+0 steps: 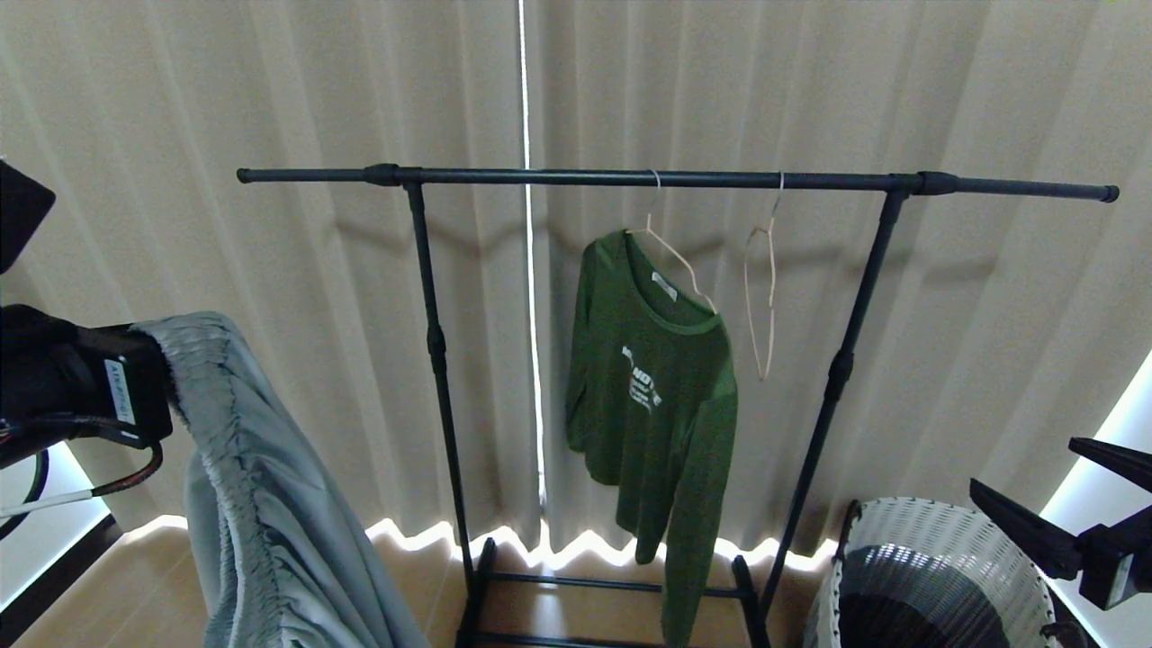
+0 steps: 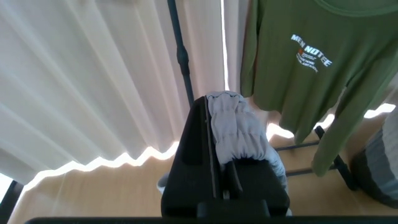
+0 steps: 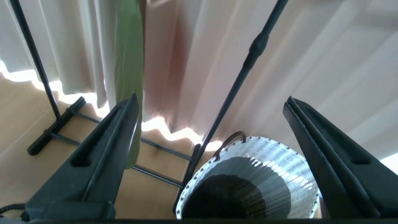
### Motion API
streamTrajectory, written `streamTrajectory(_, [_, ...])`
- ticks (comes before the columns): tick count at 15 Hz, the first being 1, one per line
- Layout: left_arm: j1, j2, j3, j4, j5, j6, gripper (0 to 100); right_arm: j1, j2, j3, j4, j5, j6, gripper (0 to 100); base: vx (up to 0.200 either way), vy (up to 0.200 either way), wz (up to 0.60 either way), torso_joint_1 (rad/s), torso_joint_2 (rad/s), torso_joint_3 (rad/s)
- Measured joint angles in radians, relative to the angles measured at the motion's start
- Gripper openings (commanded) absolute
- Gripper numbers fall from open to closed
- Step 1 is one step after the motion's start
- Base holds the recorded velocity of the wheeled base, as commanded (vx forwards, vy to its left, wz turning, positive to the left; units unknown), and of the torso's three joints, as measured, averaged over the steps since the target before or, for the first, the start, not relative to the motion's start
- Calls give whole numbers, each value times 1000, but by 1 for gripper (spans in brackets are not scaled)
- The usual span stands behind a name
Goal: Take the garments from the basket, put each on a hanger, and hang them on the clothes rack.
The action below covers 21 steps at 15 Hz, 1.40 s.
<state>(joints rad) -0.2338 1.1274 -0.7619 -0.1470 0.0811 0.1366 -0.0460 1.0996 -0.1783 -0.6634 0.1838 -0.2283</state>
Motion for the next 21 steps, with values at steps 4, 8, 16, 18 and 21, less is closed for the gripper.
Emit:
streamTrajectory(4, [1,-15,49,-59,-1,5,0,0,-2,3,-6,1,0,100,0,0,0,176,-382,-207])
streamTrajectory(8, [4,-49,229,-280,-3,12,0,0,-22,-4,-8,4,1,100,0,0,0,15,-26,-14])
streamTrajectory(16, [50,-201,512,-383,-92,9,0,1,-27,-68,8,9,0,100,0,0,0,0,0,0])
streamTrajectory(18, [54,-213,510,-384,-93,-2,0,2,-22,-76,8,9,0,100,0,0,0,0,0,0])
streamTrajectory(21, [57,-198,501,-384,-92,-17,0,2,-17,-95,24,8,-1,100,200,0,0,7,-4,2])
